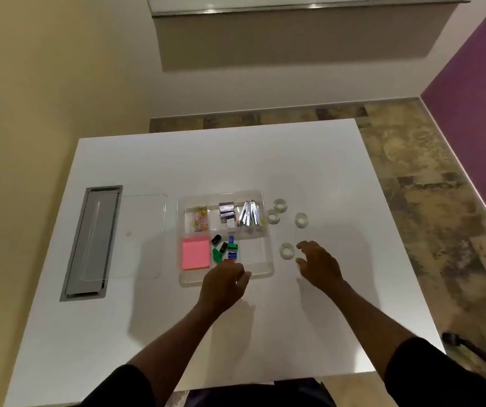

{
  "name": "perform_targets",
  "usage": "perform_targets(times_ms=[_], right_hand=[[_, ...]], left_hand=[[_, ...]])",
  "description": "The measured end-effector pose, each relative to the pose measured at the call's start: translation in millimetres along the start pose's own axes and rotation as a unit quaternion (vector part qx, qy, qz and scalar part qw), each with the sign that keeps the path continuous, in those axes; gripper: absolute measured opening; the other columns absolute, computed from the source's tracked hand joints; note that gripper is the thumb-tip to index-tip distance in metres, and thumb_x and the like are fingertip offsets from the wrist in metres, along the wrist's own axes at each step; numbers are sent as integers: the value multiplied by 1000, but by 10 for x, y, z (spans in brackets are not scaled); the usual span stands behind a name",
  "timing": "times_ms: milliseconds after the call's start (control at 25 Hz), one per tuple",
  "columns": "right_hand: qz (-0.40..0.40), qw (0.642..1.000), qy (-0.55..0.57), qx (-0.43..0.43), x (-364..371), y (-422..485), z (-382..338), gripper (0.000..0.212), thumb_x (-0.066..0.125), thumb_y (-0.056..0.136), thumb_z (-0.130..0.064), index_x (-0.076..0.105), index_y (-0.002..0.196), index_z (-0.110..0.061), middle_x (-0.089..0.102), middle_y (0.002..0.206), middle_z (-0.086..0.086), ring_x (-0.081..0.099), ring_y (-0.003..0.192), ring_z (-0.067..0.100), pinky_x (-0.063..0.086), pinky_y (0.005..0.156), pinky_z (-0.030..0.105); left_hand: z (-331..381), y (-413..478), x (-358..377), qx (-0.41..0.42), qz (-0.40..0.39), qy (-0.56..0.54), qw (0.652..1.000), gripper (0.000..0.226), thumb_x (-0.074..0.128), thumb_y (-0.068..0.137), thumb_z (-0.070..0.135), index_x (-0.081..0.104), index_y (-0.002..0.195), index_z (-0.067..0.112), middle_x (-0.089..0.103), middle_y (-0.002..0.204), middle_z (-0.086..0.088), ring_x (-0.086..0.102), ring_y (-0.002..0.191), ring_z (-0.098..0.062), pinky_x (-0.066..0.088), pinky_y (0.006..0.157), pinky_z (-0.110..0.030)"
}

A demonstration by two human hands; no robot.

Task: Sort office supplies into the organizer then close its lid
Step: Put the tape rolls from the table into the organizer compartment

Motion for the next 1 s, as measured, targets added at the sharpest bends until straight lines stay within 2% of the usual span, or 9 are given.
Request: perform_targets(times_ms=[160,240,320,400,480,560,640,800,1000], right_hand=[[-67,996,-46,-28,321,210,-68,56,77,88,-26,53,138,-22,55,137,4,62,120,29,60,78,42],[-105,989,-85,-55,539,291,-94,76,81,85,-30,42,151,-24,43,153,7,51,137,29,63,82,47],[-120,983,-112,-81,646,365,-106,84,82,85,-30,37,155,-24,37,158,10,44,142,31,64,85,50],[-108,975,-162,-106,679,398,-172,73,82,82,-22,45,146,-22,45,148,11,51,131,32,65,74,47],[-87,969,-199,-117,673,406,-226,49,78,79,-8,56,122,-18,53,126,10,59,110,30,61,59,40],[-81,968,-199,-127,674,401,-246,35,70,80,4,59,107,-15,55,112,10,60,101,30,57,55,38],[-73,974,-173,-127,625,401,-241,32,65,82,7,60,107,-12,55,110,10,59,102,32,58,55,40],[-1,991,-97,-90,354,460,-334,33,68,89,-4,62,119,-14,58,119,9,58,107,31,61,58,39],[32,985,-43,-163,159,455,-989,51,80,86,-9,64,133,-14,64,131,13,63,113,30,63,68,37]], left_hand=[[-33,-79,57,-18,5,-4,1000,30,62,100,42,65,77,22,62,74,6,56,68,-11,47,56,-29],[-58,-122,103,-25,5,-3,1000,28,65,100,40,66,78,22,61,73,8,55,68,-10,39,55,-25],[-100,-145,128,-34,7,7,999,26,67,99,38,68,80,21,61,74,7,54,68,-10,36,56,-23],[-130,-181,108,-36,18,14,999,22,70,99,34,70,83,20,63,78,6,54,70,-10,32,55,-18],[-158,-202,97,-40,27,12,999,18,71,99,32,72,87,19,67,81,5,54,73,-8,30,57,-15],[-193,-213,74,-44,35,11,998,16,69,100,32,74,92,19,69,86,4,55,76,-8,32,60,-16],[-221,-202,66,-48,36,3,998,14,69,100,32,74,97,19,71,92,3,60,81,-11,39,64,-20],[-252,-147,31,-38,43,-20,998,17,70,99,31,68,112,19,67,115,2,64,95,-13,53,70,-24],[-290,-86,-84,-46,54,-34,997,25,73,98,27,67,120,19,66,124,0,65,101,-15,48,75,-20]])
Point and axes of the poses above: each hand's wrist, its own y-axis towards the middle knuckle, its own x-axis out of the palm, z = x × y, the point moved 9 cm from there along y, towards the middle knuckle
